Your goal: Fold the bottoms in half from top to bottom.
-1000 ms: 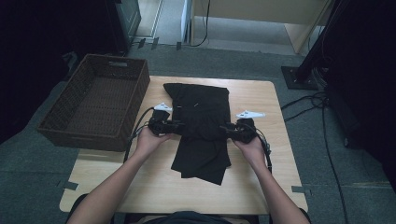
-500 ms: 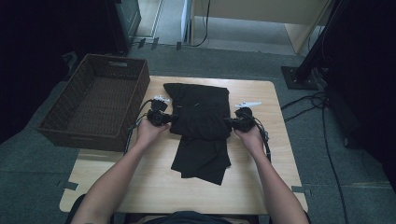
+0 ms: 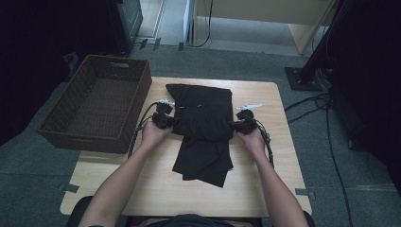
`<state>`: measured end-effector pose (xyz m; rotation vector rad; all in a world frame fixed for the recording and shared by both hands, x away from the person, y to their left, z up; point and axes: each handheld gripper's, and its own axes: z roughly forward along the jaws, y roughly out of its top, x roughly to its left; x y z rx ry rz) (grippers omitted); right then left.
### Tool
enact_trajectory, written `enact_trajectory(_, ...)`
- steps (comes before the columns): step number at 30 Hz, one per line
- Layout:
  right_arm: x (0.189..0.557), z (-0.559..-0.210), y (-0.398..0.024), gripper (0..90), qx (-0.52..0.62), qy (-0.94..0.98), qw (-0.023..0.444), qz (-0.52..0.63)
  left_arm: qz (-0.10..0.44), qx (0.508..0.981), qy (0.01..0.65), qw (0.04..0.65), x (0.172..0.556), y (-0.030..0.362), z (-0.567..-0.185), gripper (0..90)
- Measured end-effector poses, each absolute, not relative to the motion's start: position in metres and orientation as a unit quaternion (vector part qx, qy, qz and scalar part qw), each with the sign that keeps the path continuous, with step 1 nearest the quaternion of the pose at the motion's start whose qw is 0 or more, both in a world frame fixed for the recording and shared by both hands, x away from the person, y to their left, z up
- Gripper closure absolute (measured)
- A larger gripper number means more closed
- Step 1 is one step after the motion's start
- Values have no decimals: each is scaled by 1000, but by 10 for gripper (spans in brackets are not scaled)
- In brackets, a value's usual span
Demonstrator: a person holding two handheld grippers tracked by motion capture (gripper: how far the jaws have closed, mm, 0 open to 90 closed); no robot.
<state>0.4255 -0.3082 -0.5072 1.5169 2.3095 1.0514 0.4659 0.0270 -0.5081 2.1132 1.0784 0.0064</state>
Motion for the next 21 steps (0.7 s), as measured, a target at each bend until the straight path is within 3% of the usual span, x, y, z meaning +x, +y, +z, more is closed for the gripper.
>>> enact_trajectory(15, 422, -500, -293, 878, 490, 759, 51, 425, 7, 826, 393, 404, 453, 17, -491, 896)
enact_trajectory(21, 392, -482, -292, 855, 435, 776, 76, 451, 7, 829, 358, 429, 425, 20, -477, 894)
